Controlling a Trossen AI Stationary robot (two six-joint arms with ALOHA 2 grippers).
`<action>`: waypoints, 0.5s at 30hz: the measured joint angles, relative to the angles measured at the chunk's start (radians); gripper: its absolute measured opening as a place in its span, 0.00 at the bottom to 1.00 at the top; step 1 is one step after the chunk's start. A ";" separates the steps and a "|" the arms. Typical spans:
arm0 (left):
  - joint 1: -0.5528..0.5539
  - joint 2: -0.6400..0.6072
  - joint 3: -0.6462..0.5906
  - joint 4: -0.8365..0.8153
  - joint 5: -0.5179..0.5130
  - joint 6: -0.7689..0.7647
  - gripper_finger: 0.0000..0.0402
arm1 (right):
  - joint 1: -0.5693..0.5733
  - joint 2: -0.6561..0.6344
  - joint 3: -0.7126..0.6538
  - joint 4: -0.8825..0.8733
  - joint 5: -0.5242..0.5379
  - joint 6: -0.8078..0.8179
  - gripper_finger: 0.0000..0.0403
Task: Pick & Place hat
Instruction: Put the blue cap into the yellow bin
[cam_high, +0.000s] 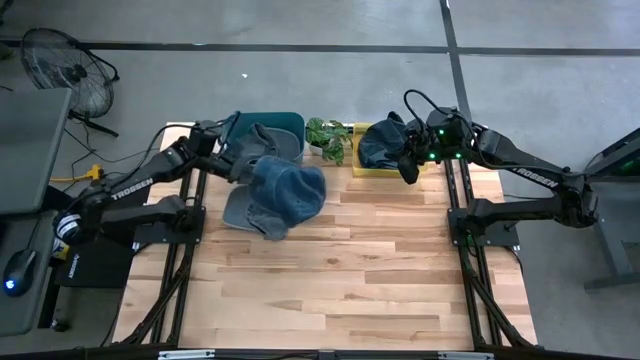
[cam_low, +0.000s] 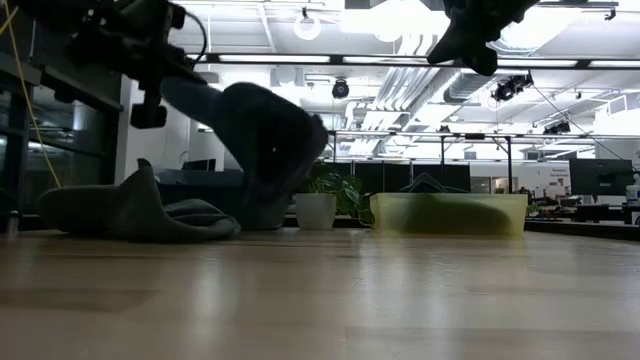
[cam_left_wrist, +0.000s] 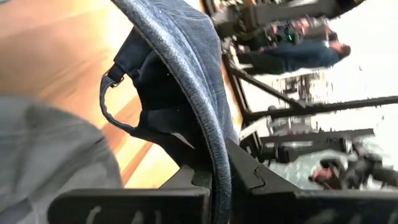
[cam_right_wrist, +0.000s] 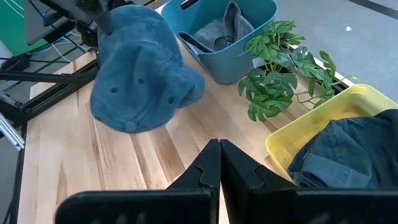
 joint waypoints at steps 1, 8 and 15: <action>-0.013 0.000 0.003 0.011 -0.003 0.012 0.01 | 0.000 0.000 0.000 0.000 0.000 0.000 0.00; -0.118 0.001 0.006 0.100 -0.059 0.036 0.01 | 0.000 0.000 0.000 0.000 0.004 0.011 0.00; -0.215 0.001 0.006 0.155 -0.191 -0.052 0.01 | 0.000 0.000 0.000 0.000 0.003 0.038 0.00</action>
